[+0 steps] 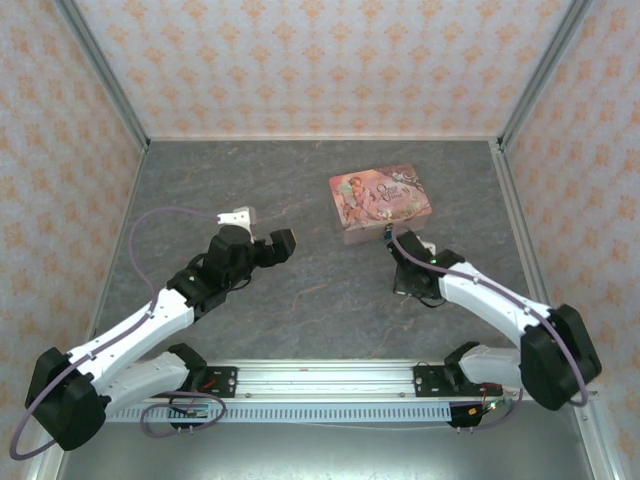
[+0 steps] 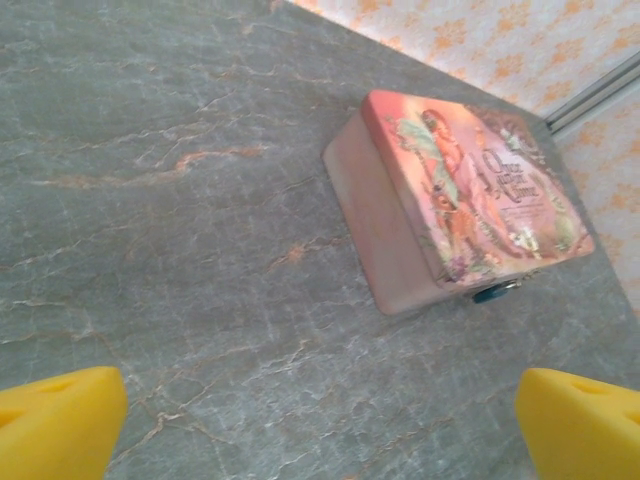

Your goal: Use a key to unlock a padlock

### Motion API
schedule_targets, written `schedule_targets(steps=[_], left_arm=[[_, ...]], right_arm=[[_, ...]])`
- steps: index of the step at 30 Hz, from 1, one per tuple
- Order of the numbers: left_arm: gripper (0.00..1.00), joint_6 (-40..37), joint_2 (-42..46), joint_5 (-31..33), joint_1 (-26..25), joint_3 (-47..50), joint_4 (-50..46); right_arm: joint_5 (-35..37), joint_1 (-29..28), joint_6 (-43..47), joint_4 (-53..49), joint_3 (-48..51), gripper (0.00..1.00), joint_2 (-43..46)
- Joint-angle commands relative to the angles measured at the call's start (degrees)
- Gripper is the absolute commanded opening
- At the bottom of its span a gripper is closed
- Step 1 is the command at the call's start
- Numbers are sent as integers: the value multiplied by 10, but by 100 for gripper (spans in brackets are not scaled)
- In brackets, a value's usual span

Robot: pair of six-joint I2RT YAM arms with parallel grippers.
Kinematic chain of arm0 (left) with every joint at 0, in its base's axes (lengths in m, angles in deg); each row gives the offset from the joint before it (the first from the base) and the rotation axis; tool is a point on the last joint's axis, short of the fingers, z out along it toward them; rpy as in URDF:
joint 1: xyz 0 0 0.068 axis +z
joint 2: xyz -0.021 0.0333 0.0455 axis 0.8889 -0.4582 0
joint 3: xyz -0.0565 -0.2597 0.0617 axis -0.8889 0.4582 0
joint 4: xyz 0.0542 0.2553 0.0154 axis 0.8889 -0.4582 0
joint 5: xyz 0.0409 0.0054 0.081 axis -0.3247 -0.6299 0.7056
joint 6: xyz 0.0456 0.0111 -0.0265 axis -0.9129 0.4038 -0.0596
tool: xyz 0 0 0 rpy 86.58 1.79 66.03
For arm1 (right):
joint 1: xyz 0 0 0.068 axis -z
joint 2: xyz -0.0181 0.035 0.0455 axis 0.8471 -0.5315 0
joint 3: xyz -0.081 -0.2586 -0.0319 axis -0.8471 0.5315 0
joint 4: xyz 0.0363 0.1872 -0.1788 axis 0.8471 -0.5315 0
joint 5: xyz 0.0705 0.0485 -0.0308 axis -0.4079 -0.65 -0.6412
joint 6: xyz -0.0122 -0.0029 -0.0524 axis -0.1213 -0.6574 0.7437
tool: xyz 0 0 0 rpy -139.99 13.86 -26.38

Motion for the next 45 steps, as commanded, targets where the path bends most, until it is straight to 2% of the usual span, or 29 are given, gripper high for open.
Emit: schedule_targets(steps=[1, 5, 10, 16, 21, 31, 39, 45], left_arm=[[100, 14, 11, -30, -3, -29, -10], [100, 37, 11, -112, 2, -38, 37], [100, 68, 16, -201, 5, -45, 121], [100, 100, 0, -290, 5, -67, 213], [96, 113, -21, -337, 1, -85, 256], [72, 112, -69, -373, -24, -115, 277], [55, 91, -85, -391, -42, -134, 254], [51, 78, -94, -394, -50, -147, 233]], right_arm=[[-130, -1, 51, 93, 15, 0, 52], [-282, -1, 46, 242, 41, 0, 127], [-393, -1, 10, 397, 50, 0, 183], [-500, -2, -46, 525, 31, 0, 173], [-531, -4, -71, 568, 15, 0, 170], [-536, -17, -93, 603, 14, 0, 164], [-536, -19, -94, 610, 6, 0, 154], [-539, -19, -93, 612, -3, 0, 148]])
